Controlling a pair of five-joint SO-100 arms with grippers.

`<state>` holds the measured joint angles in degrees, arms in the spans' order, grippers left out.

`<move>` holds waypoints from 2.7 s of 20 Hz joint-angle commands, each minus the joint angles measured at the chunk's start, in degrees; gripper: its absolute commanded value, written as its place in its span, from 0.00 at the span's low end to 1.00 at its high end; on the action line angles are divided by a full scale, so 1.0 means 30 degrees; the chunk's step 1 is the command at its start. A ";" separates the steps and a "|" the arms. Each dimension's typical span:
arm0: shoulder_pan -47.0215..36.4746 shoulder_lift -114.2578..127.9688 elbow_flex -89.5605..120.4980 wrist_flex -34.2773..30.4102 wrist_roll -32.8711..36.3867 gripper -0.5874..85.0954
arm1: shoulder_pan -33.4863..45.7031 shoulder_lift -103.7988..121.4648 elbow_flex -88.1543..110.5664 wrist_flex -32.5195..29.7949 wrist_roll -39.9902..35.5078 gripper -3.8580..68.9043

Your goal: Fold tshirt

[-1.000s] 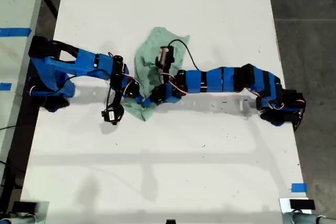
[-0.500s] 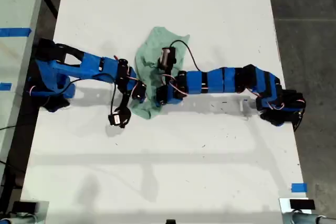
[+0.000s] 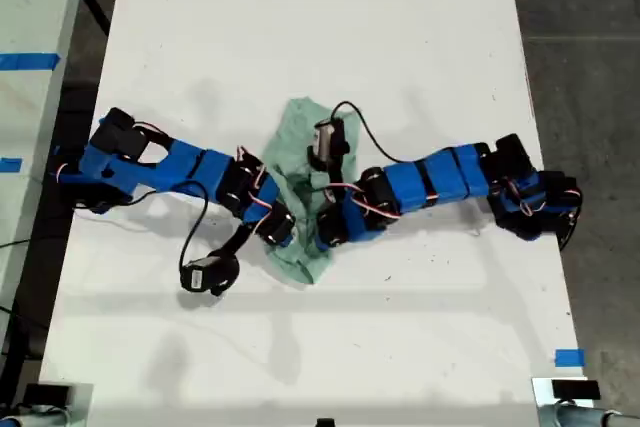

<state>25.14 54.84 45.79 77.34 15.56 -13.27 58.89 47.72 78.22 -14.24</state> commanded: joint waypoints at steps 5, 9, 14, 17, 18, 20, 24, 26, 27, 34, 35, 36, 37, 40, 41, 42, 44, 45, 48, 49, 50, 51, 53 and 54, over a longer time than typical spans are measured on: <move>0.1230 0.0996 -0.1465 -0.1670 -0.0703 0.01 | -0.1875 0.2432 -0.0469 -0.0439 0.0996 0.03; -0.3047 0.3867 -0.1348 0.0937 0.3193 0.01 | 0.1230 0.5010 0.0352 0.1143 -0.1875 0.03; -0.9814 0.4775 -0.1084 0.1611 0.8027 0.01 | 0.6592 0.8437 0.3018 0.2930 -0.6709 0.03; -1.2480 0.2725 -0.1084 0.0820 0.9990 0.01 | 0.9229 0.8936 0.5156 0.2754 -0.9170 0.03; -1.3037 0.1875 -0.1084 0.0234 1.0576 0.01 | 0.9932 0.8965 0.6123 0.2109 -0.9844 0.03; -1.4004 -0.0117 -0.1201 -0.0967 1.1016 0.01 | 1.1191 0.8848 0.8906 -0.0264 -1.0781 0.03; -1.5381 -0.4424 -0.1641 -0.2754 1.0928 0.03 | 1.2656 0.6211 1.3330 -0.5127 -1.1016 0.03; -1.5703 -0.5713 -0.1816 -0.2988 1.0576 0.13 | 1.2744 0.3457 1.2773 -0.5537 -1.0225 0.14; -1.5762 -0.5596 -0.1816 -0.2695 1.0430 0.18 | 1.2744 0.2607 1.2129 -0.5156 -0.9932 0.23; -1.5557 0.4482 -0.1143 0.3105 1.0342 0.19 | 1.2158 0.8350 0.5537 0.4688 -0.9229 0.40; -1.5410 0.6035 -0.0674 0.3926 1.0225 0.17 | 1.1982 1.0283 0.6035 0.5039 -0.9346 0.41; -1.5176 0.7412 -0.0205 0.4746 1.0166 0.13 | 1.1748 1.2656 0.7236 0.5098 -0.9199 0.41; -1.4883 0.8701 0.0527 0.5566 0.9844 0.11 | 1.1484 1.5000 0.8730 0.5127 -0.8906 0.41; -1.3301 1.3711 0.7441 0.3457 0.8408 0.05 | 1.1162 2.1299 1.4561 0.5098 -0.7178 0.39; -1.2832 1.5938 1.1074 0.1553 0.7617 0.04 | 1.0957 2.3350 1.6699 0.4863 -0.6240 0.38; -1.2510 1.8340 1.4912 -0.0410 0.6885 0.03 | 1.0547 2.5313 1.8838 0.4453 -0.5361 0.37; -1.2012 2.3672 2.2734 -0.4131 0.5068 0.01 | 0.9814 2.9033 2.2881 0.3838 -0.3486 0.32; -1.1895 2.6396 2.6250 -0.5273 0.3984 0.01 | 0.8936 3.0791 2.4521 0.3105 -0.2695 0.31; -1.1279 3.4102 3.4014 -0.6299 0.1465 0.01 | 0.7617 3.3545 2.8096 0.1230 0.0176 0.22; -1.1133 3.6445 3.5771 -0.6182 0.0996 0.01 | 0.7354 3.4629 3.0176 0.0293 0.1230 0.19; -1.1074 3.8320 3.7031 -0.5566 0.0586 0.01 | 0.6826 3.6064 3.2314 -0.0615 0.2080 0.17; -1.1162 4.0137 3.8115 -0.4658 0.0176 0.01 | 0.6563 3.7793 3.4365 -0.0967 0.2871 0.14; -1.1631 4.5322 4.0752 -0.2109 -0.0234 0.01 | 0.6475 4.3184 3.8525 -0.0850 0.3838 0.10; -1.1719 4.5088 4.1514 -0.1904 -0.0410 0.01 | 0.6328 4.4854 4.0254 -0.0996 0.4336 0.10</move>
<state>-9.05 183.60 166.90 68.47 16.17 7.21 181.93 161.02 77.43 -4.22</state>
